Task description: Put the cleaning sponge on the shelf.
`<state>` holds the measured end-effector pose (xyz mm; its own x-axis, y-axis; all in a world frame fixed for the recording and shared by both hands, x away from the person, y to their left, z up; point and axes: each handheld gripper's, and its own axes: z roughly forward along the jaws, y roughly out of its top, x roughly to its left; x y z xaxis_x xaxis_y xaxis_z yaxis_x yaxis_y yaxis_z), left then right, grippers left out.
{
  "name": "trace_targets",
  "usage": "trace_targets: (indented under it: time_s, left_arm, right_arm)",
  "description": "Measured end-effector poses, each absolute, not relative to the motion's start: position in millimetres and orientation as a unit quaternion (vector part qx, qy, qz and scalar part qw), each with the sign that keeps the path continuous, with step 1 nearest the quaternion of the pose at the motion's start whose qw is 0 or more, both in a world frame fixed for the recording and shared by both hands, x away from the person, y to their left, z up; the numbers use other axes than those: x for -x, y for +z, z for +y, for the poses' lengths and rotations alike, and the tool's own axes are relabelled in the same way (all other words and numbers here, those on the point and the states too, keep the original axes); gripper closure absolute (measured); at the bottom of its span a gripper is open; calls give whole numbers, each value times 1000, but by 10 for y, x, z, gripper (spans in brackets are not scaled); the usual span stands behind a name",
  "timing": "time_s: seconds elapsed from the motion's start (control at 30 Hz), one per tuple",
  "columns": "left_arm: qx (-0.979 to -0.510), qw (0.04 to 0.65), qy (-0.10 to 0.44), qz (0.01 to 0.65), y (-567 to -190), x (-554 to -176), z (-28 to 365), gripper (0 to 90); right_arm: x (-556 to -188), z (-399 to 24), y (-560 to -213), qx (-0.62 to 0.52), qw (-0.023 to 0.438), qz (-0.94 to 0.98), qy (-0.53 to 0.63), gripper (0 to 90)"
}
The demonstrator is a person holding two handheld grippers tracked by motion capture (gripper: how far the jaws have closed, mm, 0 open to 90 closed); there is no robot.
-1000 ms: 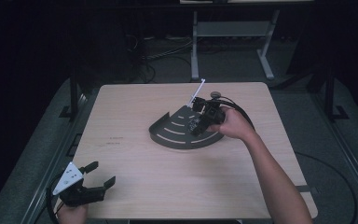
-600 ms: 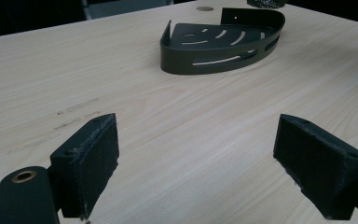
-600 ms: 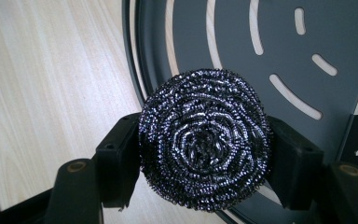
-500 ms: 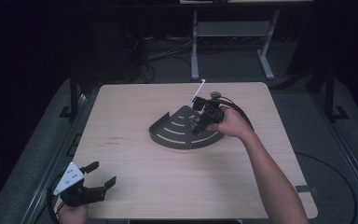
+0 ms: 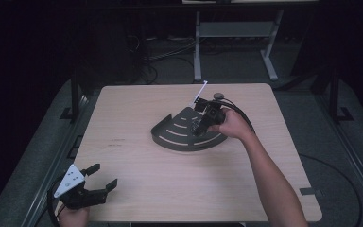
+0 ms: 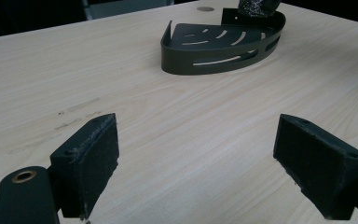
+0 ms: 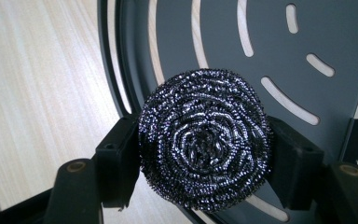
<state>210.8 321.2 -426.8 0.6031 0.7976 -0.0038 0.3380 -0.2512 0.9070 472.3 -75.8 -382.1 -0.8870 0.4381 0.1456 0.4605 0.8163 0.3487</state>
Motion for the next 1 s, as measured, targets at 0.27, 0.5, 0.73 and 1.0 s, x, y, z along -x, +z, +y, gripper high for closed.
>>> trace_targets:
  time_s: [0.27,0.5,0.73,1.0]
  left_arm:
    - [-754,482,238,377,-4269,-2109,3214,134]
    - [-754,482,238,377,-4269,-2108,3214,133]
    - [-753,483,238,377,-4268,-2104,3214,133]
    - [-754,482,238,377,-4268,-2106,3218,133]
  right_arm:
    - [-4776,-705,-3918,241,30,-952,-186,336]
    - [-4809,-663,-4012,245,34,-952,-179,335]
    - [-4828,-625,-4065,250,34,-951,-178,335]
    - [-4857,-620,-4117,256,32,-950,-176,334]
